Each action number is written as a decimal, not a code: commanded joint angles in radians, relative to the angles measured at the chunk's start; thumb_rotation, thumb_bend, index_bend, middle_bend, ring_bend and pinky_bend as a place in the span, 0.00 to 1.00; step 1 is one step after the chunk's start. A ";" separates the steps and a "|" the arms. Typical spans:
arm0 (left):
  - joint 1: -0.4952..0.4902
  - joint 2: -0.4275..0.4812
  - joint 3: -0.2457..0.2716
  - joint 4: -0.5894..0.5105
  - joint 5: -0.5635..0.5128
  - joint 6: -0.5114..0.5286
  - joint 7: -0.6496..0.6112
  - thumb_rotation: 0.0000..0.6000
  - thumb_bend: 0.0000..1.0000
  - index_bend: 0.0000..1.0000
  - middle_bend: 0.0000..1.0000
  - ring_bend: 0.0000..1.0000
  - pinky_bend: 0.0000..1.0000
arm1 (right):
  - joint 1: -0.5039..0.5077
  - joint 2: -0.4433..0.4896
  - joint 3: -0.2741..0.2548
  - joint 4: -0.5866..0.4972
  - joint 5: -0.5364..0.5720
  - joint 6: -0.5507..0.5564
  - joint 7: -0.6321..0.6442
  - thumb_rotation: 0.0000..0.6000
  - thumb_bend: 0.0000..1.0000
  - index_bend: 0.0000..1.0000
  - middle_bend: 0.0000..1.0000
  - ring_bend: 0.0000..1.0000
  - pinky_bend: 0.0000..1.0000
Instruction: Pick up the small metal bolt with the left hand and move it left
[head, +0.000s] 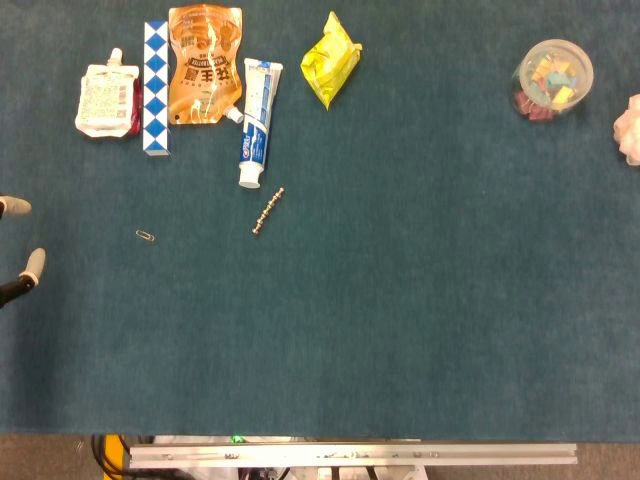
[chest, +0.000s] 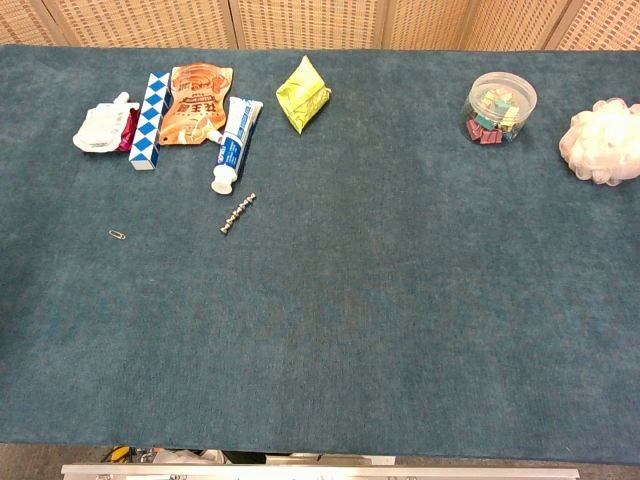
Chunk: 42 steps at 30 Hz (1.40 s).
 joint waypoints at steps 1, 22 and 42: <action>-0.001 0.000 -0.001 0.001 0.000 -0.001 0.000 1.00 0.26 0.36 0.35 0.30 0.27 | 0.000 0.001 0.000 -0.001 0.000 0.000 -0.001 1.00 0.37 0.49 0.45 0.39 0.41; -0.076 0.050 0.015 -0.007 0.070 -0.111 -0.051 1.00 0.26 0.36 0.37 0.32 0.31 | 0.027 0.015 0.023 -0.016 -0.009 -0.010 -0.016 1.00 0.37 0.49 0.45 0.39 0.41; -0.333 0.006 0.004 0.019 0.046 -0.481 -0.035 1.00 0.22 0.42 0.81 0.75 0.82 | 0.046 0.003 0.024 0.002 0.012 -0.044 -0.019 1.00 0.37 0.49 0.45 0.39 0.41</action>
